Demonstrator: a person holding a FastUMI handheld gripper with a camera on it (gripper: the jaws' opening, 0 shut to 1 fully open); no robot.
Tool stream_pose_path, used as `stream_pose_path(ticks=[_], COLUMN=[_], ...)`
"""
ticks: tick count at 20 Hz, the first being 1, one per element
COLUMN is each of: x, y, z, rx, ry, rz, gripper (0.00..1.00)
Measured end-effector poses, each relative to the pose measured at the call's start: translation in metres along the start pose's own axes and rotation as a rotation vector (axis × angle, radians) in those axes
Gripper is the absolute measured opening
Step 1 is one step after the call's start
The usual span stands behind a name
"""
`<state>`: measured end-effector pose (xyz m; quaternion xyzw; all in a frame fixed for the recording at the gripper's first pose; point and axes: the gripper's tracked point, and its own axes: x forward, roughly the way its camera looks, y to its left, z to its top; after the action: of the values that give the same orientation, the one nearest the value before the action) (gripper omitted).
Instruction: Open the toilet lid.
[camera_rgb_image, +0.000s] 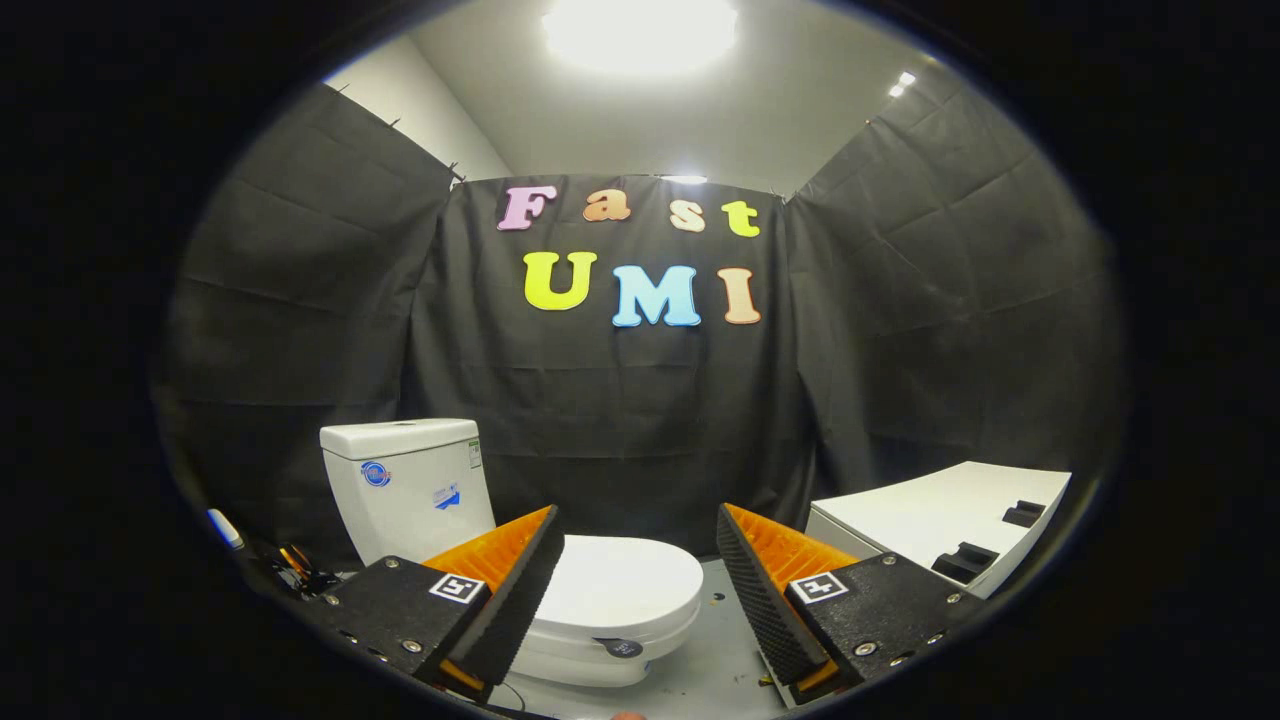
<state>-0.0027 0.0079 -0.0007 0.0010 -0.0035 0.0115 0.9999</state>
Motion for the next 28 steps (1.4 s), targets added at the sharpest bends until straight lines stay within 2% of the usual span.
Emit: stream_pose_path(ticks=[21, 23, 28], x=[0.015, 0.022, 0.048], y=[0.018, 0.020, 0.032], z=[-0.012, -0.012, -0.031], rx=[0.055, 0.091, 0.268], ry=[-0.004, -0.020, -0.030], rz=[0.037, 0.036, 0.047], gripper=[0.95, 0.95, 0.95])
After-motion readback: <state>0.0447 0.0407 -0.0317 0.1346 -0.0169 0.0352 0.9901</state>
